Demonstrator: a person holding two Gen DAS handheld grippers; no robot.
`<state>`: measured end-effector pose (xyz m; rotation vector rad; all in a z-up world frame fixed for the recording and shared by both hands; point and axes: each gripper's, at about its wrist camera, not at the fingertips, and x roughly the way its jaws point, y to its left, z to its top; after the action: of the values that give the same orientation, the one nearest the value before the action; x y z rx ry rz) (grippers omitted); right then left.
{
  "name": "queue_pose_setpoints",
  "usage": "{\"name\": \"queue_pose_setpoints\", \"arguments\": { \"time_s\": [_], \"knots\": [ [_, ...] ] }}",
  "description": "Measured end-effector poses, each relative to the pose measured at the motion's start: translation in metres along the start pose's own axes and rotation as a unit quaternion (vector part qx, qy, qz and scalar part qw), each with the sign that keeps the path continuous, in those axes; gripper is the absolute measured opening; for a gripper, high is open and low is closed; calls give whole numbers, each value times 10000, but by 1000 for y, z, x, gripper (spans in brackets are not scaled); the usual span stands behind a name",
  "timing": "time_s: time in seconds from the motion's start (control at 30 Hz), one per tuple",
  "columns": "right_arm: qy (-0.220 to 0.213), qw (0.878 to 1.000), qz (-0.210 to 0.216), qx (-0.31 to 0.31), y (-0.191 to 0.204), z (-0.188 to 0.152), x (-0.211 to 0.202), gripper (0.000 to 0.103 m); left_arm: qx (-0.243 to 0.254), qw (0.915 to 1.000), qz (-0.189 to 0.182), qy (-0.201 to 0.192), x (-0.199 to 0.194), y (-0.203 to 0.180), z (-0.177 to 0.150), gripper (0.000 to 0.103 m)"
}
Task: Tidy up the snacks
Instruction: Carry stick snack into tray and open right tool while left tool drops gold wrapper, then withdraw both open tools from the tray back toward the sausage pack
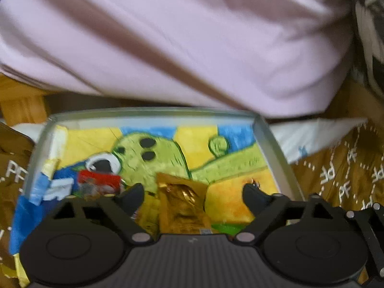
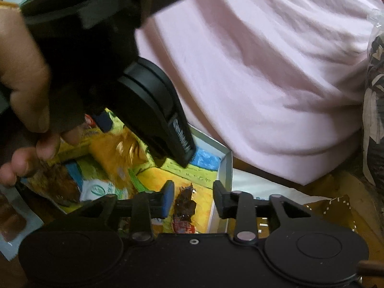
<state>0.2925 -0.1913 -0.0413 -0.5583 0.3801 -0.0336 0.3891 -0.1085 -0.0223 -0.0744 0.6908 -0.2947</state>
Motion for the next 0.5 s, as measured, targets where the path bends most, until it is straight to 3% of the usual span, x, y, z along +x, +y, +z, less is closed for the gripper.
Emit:
{"name": "queue_pose_setpoints", "arguments": {
  "time_s": [0.3, 0.5],
  "knots": [
    [-486, 9980, 56, 398, -12, 14, -44, 77, -349, 9972, 205, -625, -60, 14, 1, 102],
    [-759, 9939, 225, 772, -24, 24, -81, 88, -439, 9938, 359, -956, -104, 24, -12, 102]
  ]
}}
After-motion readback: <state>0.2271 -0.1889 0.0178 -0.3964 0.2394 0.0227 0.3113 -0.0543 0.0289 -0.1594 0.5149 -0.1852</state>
